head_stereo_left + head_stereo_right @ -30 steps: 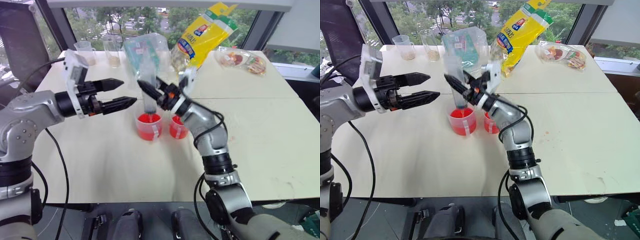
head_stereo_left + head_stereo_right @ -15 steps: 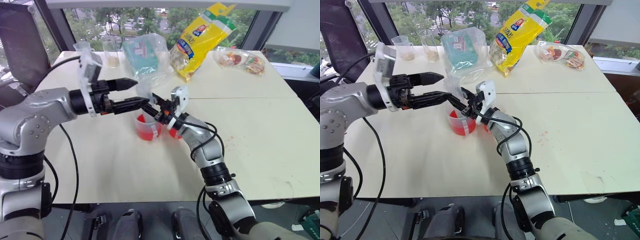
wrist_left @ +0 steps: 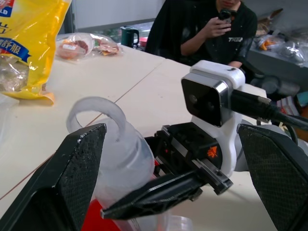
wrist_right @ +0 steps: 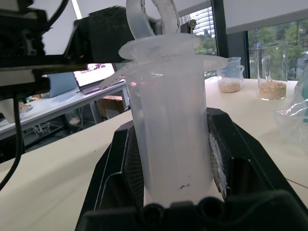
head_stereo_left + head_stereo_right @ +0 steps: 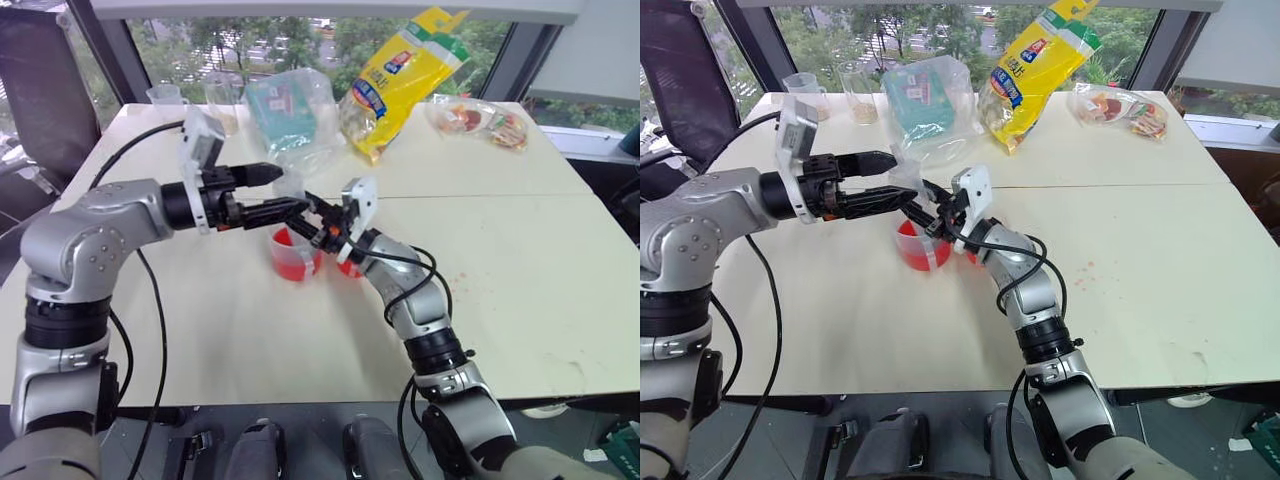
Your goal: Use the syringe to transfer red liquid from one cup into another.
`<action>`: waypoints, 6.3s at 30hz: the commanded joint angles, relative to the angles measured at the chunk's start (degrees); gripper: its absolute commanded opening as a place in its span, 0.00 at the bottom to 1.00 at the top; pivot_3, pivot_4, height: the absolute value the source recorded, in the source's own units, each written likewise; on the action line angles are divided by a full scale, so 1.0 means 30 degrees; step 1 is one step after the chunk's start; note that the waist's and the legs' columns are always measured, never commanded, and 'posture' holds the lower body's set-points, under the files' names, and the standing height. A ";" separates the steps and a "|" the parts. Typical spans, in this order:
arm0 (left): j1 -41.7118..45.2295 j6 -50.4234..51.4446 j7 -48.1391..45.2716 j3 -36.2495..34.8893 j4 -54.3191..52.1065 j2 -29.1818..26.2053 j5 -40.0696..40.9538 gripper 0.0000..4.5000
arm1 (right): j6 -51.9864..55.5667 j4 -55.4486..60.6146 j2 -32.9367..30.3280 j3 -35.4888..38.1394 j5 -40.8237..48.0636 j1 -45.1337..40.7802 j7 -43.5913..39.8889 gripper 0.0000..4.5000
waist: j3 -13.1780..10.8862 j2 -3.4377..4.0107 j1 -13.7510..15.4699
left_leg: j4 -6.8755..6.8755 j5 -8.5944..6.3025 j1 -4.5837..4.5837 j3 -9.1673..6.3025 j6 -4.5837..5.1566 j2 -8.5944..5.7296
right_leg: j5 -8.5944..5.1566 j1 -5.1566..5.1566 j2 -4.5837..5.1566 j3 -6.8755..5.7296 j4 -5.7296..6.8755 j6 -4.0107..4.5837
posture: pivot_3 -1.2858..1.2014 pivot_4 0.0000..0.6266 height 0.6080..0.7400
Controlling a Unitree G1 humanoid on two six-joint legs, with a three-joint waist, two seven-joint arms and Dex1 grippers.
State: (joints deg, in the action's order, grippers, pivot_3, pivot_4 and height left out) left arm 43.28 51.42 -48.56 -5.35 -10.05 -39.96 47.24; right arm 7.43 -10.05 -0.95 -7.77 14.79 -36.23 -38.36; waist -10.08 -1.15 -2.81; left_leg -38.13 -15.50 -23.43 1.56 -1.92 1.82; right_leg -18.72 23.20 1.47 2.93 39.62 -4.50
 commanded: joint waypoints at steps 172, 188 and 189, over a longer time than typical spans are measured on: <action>0.5583 -0.4555 -0.3953 0.2859 0.7674 0.8442 -0.5081 0.01 | 0.8776 1.0902 -0.4715 0.4456 0.5195 -0.0725 0.5275 0.32 | -0.0004 0.0002 0.0154 | -0.0001 0.0001 -0.0050 0.0004 0.0003 -0.0008 | -0.0001 0.0016 -0.0007 0.0005 -0.0052 -0.0003 | 0.52 0.24 1.00; 0.5200 -0.4290 -0.3245 0.2486 0.7335 0.8476 -0.5051 0.07 | 0.9246 1.0845 -0.5219 0.4871 0.5582 -0.0628 0.5238 0.32 | -0.0004 0.0002 0.0141 | -0.0001 0.0000 -0.0051 0.0003 0.0004 -0.0008 | -0.0001 0.0016 -0.0008 0.0005 -0.0051 -0.0003 | 0.52 0.24 1.00; 0.5263 -0.4212 -0.3127 0.2320 0.7324 0.8433 -0.4976 0.15 | 0.9160 1.0763 -0.5265 0.4796 0.5467 -0.0489 0.5162 0.32 | -0.0004 0.0002 0.0147 | -0.0001 0.0000 -0.0051 0.0003 0.0004 -0.0008 | -0.0001 0.0016 -0.0008 0.0005 -0.0051 -0.0003 | 0.52 0.24 1.00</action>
State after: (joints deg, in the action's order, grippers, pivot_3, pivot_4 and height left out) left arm 60.31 36.54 -57.17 -0.96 12.69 -15.27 32.00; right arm 38.82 17.69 -16.88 3.87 29.69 -34.58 -22.85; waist -10.09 -1.14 -2.37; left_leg -38.13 -15.50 -23.58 1.57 -1.91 1.80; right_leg -18.73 23.25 1.45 2.95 39.46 -4.50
